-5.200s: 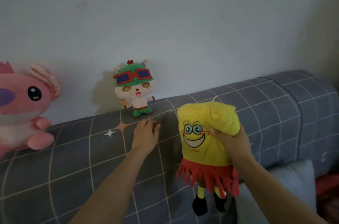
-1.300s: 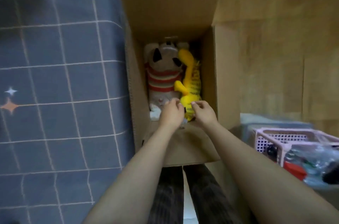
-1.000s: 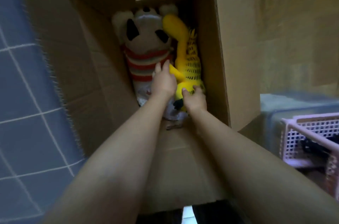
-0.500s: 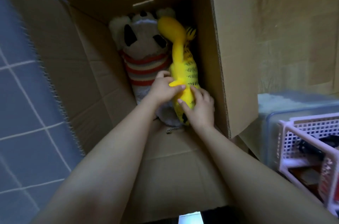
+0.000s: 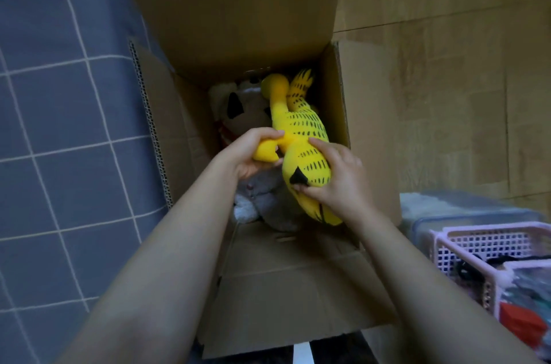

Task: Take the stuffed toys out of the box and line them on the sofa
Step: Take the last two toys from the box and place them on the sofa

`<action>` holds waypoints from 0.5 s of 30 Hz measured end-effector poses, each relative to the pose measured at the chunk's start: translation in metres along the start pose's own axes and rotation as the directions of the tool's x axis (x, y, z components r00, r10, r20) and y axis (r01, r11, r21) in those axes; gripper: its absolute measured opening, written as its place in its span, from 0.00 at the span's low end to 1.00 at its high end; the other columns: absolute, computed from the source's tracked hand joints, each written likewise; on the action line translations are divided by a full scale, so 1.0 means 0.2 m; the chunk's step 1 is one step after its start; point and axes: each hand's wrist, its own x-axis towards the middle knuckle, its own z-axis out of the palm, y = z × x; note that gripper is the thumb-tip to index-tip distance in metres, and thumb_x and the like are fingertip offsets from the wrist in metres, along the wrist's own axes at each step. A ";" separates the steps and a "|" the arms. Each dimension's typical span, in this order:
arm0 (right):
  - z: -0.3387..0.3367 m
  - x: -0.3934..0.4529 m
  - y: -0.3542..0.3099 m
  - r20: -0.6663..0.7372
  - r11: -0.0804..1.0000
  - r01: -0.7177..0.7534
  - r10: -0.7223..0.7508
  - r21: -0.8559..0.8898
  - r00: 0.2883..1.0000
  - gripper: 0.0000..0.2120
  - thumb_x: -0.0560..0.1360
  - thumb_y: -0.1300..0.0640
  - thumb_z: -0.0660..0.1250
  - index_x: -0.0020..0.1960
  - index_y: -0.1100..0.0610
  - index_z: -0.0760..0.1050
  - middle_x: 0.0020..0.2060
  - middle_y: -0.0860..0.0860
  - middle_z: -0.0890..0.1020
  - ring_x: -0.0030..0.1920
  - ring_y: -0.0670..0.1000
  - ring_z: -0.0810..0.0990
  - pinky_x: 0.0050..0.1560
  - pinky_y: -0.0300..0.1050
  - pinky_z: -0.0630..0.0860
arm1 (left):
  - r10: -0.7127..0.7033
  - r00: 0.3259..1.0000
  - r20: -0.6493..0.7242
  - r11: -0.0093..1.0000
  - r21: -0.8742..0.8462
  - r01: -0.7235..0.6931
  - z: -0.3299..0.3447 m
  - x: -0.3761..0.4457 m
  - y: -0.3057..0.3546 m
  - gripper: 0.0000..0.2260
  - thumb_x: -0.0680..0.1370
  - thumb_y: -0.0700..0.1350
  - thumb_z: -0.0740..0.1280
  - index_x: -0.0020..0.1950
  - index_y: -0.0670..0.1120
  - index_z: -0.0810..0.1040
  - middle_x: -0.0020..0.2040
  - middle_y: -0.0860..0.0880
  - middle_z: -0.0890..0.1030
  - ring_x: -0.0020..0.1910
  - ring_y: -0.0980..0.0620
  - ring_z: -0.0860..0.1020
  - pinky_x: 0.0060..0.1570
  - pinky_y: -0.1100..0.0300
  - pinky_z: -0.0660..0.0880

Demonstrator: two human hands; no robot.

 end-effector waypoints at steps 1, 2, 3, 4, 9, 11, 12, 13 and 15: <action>-0.01 0.04 -0.01 -0.043 0.999 -0.001 0.000 -0.033 0.999 0.38 0.61 0.41 0.76 0.68 0.40 0.65 0.62 0.55 0.74 0.62 0.60 0.72 0.61 0.52 0.70 | 0.009 1.000 -0.023 0.999 -0.039 -0.010 0.01 0.03 0.00 0.10 0.77 0.48 0.65 0.51 0.42 0.74 0.37 0.46 0.75 0.32 0.53 0.77 0.33 0.58 0.81; -0.02 0.08 -0.02 -0.071 0.997 -0.017 0.012 -0.073 0.997 0.36 0.62 0.42 0.75 0.67 0.40 0.67 0.59 0.55 0.77 0.59 0.60 0.74 0.59 0.51 0.72 | 0.013 0.998 -0.054 0.997 -0.073 -0.017 0.02 0.05 0.00 0.14 0.78 0.53 0.63 0.55 0.44 0.74 0.39 0.45 0.77 0.35 0.51 0.78 0.36 0.55 0.81; -0.03 0.11 -0.03 -0.081 0.993 -0.038 0.029 -0.108 0.996 0.34 0.63 0.43 0.75 0.66 0.40 0.68 0.57 0.55 0.78 0.57 0.60 0.75 0.57 0.51 0.73 | 0.026 0.992 -0.125 0.999 -0.044 -0.032 0.04 0.08 -0.01 0.17 0.78 0.56 0.61 0.58 0.45 0.73 0.43 0.43 0.79 0.40 0.47 0.79 0.41 0.52 0.80; -0.02 0.15 -0.05 -0.075 0.989 -0.055 0.045 -0.138 0.996 0.32 0.64 0.43 0.74 0.66 0.40 0.68 0.56 0.55 0.78 0.56 0.60 0.76 0.55 0.50 0.73 | 0.076 0.967 -0.243 0.996 0.052 -0.065 0.03 0.12 -0.01 0.20 0.78 0.58 0.59 0.60 0.44 0.73 0.48 0.41 0.79 0.46 0.43 0.79 0.46 0.50 0.78; 0.07 0.27 -0.08 0.028 0.974 -0.091 0.099 -0.206 0.995 0.31 0.67 0.42 0.71 0.68 0.41 0.66 0.60 0.56 0.77 0.59 0.61 0.75 0.53 0.48 0.72 | 0.543 0.652 -0.529 0.769 0.626 -0.132 -0.09 0.32 0.01 0.22 0.79 0.54 0.61 0.67 0.42 0.70 0.66 0.39 0.70 0.65 0.39 0.71 0.62 0.52 0.69; 0.11 0.33 -0.06 0.043 0.978 -0.095 0.104 -0.185 0.994 0.31 0.67 0.41 0.71 0.68 0.41 0.66 0.61 0.55 0.76 0.60 0.60 0.74 0.52 0.48 0.72 | 0.580 0.636 -0.509 0.730 0.672 -0.127 -0.13 0.42 0.04 0.24 0.79 0.53 0.62 0.72 0.44 0.66 0.70 0.40 0.66 0.68 0.39 0.68 0.65 0.50 0.68; 0.13 0.36 -0.05 0.046 0.979 -0.095 0.105 -0.183 0.993 0.32 0.67 0.40 0.71 0.68 0.41 0.66 0.61 0.54 0.76 0.60 0.60 0.74 0.51 0.48 0.72 | 0.592 0.636 -0.495 0.702 0.704 -0.105 -0.15 0.46 0.05 0.25 0.79 0.53 0.63 0.73 0.44 0.63 0.72 0.40 0.64 0.70 0.39 0.67 0.66 0.50 0.68; 0.14 0.38 -0.05 0.050 0.978 -0.095 0.106 -0.188 0.993 0.32 0.67 0.40 0.71 0.69 0.42 0.66 0.61 0.54 0.77 0.60 0.60 0.74 0.51 0.48 0.72 | 0.600 0.636 -0.485 0.679 0.730 -0.084 -0.16 0.50 0.06 0.27 0.78 0.52 0.63 0.74 0.44 0.62 0.73 0.40 0.63 0.71 0.39 0.65 0.66 0.49 0.67; 0.17 0.40 -0.03 0.061 0.977 -0.104 0.117 -0.189 0.991 0.33 0.67 0.39 0.71 0.69 0.42 0.65 0.61 0.54 0.76 0.60 0.60 0.74 0.50 0.49 0.72 | 0.601 0.627 -0.496 0.672 0.739 -0.060 -0.19 0.57 0.07 0.28 0.77 0.52 0.65 0.73 0.42 0.62 0.73 0.40 0.64 0.72 0.40 0.65 0.66 0.50 0.66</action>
